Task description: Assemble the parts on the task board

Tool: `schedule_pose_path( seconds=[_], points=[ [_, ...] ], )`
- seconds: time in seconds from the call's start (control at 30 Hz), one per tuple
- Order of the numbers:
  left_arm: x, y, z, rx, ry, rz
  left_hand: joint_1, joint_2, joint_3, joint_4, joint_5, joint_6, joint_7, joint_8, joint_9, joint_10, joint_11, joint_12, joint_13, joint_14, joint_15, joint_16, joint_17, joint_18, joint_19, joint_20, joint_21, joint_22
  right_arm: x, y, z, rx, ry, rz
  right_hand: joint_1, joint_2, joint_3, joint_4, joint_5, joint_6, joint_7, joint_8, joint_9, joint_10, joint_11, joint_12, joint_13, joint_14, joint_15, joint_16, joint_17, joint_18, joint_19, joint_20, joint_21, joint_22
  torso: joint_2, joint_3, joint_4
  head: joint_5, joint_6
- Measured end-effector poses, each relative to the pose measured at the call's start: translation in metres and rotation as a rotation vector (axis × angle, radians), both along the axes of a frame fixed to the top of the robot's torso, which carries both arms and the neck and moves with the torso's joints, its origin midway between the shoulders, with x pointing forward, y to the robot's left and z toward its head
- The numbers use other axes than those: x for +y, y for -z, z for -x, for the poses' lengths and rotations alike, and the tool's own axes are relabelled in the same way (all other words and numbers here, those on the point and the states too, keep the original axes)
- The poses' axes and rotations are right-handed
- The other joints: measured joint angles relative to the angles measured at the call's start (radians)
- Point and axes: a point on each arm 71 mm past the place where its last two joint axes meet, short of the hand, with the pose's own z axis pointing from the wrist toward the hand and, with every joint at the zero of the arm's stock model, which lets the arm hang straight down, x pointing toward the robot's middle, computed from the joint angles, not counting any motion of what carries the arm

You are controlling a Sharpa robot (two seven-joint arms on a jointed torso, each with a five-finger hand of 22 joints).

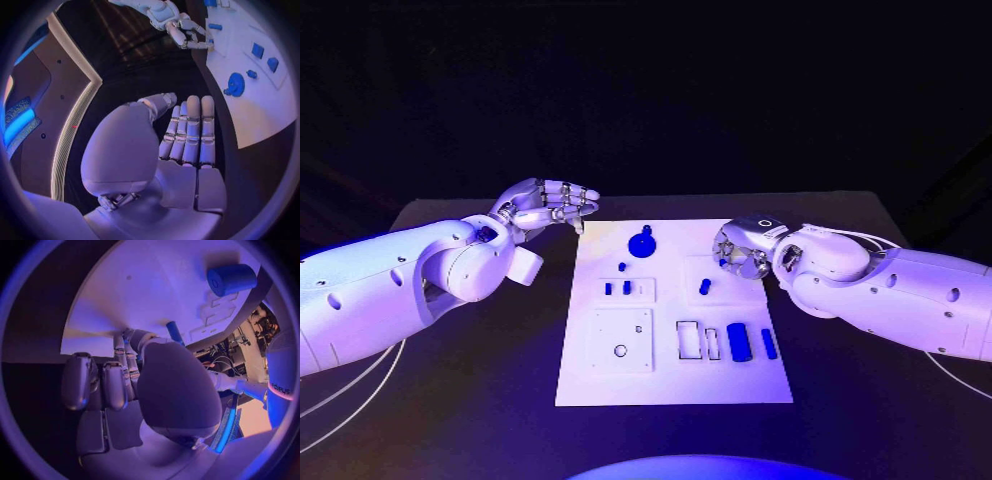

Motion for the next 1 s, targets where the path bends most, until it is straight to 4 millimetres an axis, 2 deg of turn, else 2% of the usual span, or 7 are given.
schedule_pose_path(
  seconds=[0.37,0.7,1.0],
  points=[
    [0.001,0.000,0.000,0.000,-0.002,-0.001,0.004,0.004,-0.003,-0.003,0.000,0.000,0.000,0.004,0.000,0.000,0.000,0.000,0.000,0.000,0.000,-0.006,-0.001,-0.001,0.000,0.000,0.000,-0.001,0.005,0.001,0.001,-0.021,-0.004,0.027,-0.007,0.009,0.040,-0.040,0.009,0.005,0.002,0.004,0.013,0.014,0.011,-0.022,-0.008,0.003,-0.001,0.000,0.000,0.000,0.001,-0.002,0.028,0.000,-0.001,-0.0006,0.0005,-0.002,-0.004],
    [0.002,0.000,0.000,-0.001,-0.004,-0.003,0.004,0.004,-0.003,-0.003,0.000,0.000,0.000,0.004,-0.001,0.000,0.000,0.000,0.000,0.000,0.000,-0.006,-0.002,-0.001,0.000,0.000,0.000,-0.001,0.003,0.001,0.007,-0.046,-0.001,0.021,-0.011,0.012,0.051,-0.054,0.017,0.010,-0.003,0.002,0.018,0.018,0.014,-0.036,-0.015,0.006,-0.002,0.000,-0.001,0.000,0.001,-0.002,0.033,0.000,-0.002,-0.0009,0.0005,-0.001,-0.001],
    [0.006,0.001,-0.002,0.000,-0.013,-0.007,0.004,0.004,-0.005,-0.005,0.000,0.000,0.000,0.004,-0.002,-0.002,0.002,0.000,-0.002,0.000,0.000,-0.010,-0.004,-0.001,0.000,0.000,0.000,-0.002,0.002,-0.023,0.007,-0.119,0.000,-0.050,-0.019,0.007,0.055,-0.058,0.019,0.010,-0.003,0.001,0.021,0.018,0.014,-0.037,-0.013,0.002,-0.005,0.004,0.000,0.000,0.001,-0.002,0.050,0.000,-0.002,-0.0008,0.0007,-0.002,0.002]
  ],
)
